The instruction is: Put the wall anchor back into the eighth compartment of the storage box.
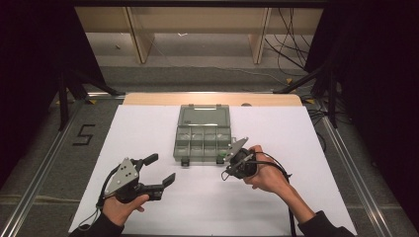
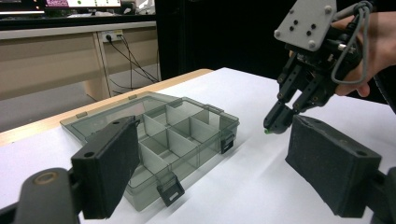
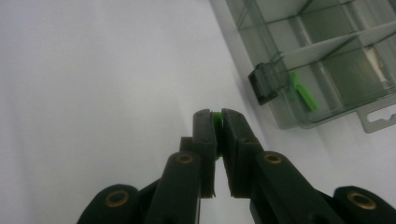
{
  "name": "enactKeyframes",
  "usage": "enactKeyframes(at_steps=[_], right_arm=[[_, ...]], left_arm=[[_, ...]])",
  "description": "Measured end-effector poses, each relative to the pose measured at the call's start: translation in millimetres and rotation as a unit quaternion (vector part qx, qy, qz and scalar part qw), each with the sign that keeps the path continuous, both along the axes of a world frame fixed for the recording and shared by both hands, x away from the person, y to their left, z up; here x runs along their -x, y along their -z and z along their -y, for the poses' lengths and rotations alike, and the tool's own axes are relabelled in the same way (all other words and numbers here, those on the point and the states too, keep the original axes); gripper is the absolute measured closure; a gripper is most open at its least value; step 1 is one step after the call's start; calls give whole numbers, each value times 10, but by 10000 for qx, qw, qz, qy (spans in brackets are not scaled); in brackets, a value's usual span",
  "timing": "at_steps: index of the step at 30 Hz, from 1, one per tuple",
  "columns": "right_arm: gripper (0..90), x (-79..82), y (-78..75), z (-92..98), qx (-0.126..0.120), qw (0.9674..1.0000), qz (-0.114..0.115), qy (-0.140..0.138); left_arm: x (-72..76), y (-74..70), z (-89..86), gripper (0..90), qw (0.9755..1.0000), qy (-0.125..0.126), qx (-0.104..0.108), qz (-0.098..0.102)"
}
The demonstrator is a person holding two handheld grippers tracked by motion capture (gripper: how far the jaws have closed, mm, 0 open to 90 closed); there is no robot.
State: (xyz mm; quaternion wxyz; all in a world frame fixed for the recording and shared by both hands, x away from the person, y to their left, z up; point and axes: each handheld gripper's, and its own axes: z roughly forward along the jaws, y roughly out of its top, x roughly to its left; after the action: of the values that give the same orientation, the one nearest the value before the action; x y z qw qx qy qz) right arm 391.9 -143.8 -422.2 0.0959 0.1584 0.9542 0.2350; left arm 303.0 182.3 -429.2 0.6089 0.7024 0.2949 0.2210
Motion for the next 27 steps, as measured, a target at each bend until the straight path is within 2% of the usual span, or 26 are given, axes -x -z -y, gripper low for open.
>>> enactKeyframes(at_steps=[7, 12, 16, 27], right_arm=[[845, -103, -54, 13, -80, 9998, 141, 84], [845, -143, -55, 49, -83, 9997, 154, 186], [845, -178, -70, 65, -107, 9995, 204, 214], [845, -304, -84, 40, -145, 9989, 321, 309]], left_arm=[[1, 0, -4, 162, 10000, 0, 10, 0], [-5, 5, 1, 162, 10000, 10, 50, 9], [-5, 3, -4, 161, 10000, -4, 0, -15], [-5, 3, -11, 159, 10000, -25, 21, -27]])
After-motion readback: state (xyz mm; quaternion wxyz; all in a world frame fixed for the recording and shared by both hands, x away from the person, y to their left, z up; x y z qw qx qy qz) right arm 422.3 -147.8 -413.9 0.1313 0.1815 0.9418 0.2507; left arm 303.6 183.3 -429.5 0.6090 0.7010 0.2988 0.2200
